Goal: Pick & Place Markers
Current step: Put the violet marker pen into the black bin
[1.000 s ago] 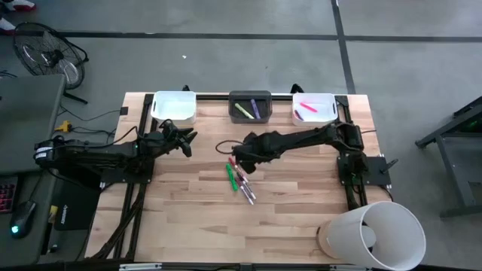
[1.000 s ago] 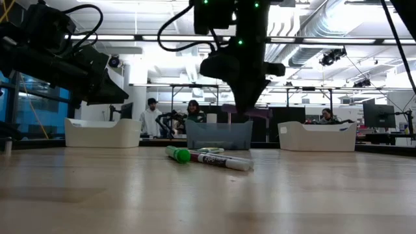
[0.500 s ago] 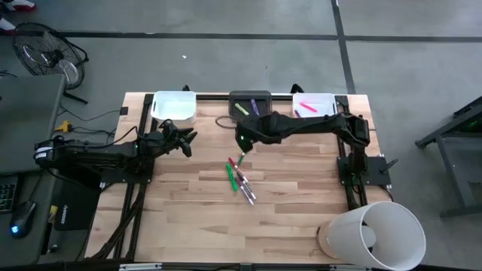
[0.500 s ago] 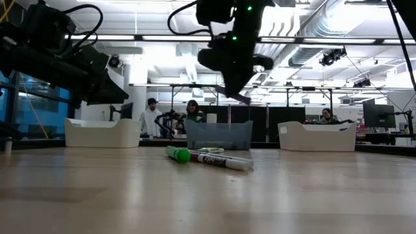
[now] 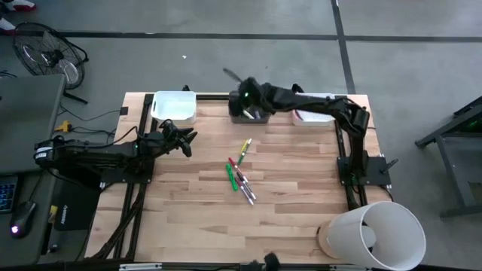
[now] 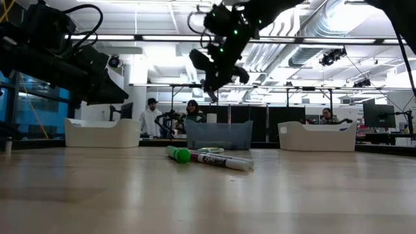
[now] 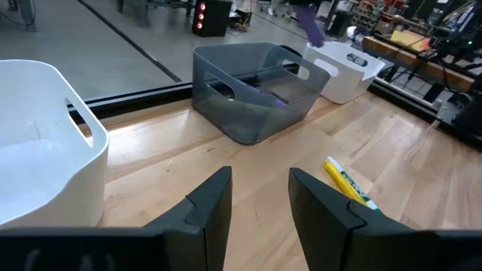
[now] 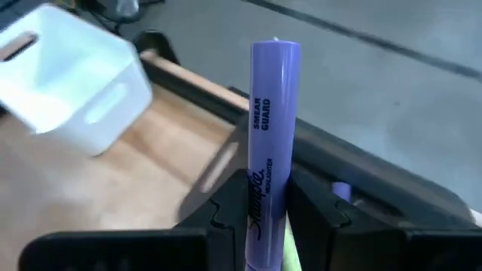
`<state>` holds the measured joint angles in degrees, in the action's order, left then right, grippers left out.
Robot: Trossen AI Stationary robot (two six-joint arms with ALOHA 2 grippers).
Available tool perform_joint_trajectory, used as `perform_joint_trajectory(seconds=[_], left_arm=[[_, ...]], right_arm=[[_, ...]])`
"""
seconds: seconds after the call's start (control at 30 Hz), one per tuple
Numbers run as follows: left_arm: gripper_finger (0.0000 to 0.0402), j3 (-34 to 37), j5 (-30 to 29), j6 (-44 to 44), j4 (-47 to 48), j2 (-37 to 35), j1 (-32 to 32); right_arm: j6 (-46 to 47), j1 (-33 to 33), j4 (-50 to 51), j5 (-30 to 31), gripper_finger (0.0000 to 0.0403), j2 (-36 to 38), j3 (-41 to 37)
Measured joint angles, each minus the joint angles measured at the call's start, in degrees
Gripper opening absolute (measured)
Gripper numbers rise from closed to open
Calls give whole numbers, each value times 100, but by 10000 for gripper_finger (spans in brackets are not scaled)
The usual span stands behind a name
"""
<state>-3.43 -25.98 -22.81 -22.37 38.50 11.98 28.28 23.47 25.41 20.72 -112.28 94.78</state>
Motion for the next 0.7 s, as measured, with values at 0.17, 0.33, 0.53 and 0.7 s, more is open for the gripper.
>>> perform_joint_trajectory(seconds=[0.17,0.33,0.53,0.7], left_arm=[[131,1,0,1,-8,-1,-1],[131,0,0,1,-7,-2,0],[131,1,4,2,4,-2,-1],[131,-1,103,0,2,-2,1]], right_arm=[[205,502,173,-382,72,-89,0],[469,810,393,-807,72,-230,0],[709,944,672,-1176,72,-359,0],[896,954,903,-1195,73,-425,0]])
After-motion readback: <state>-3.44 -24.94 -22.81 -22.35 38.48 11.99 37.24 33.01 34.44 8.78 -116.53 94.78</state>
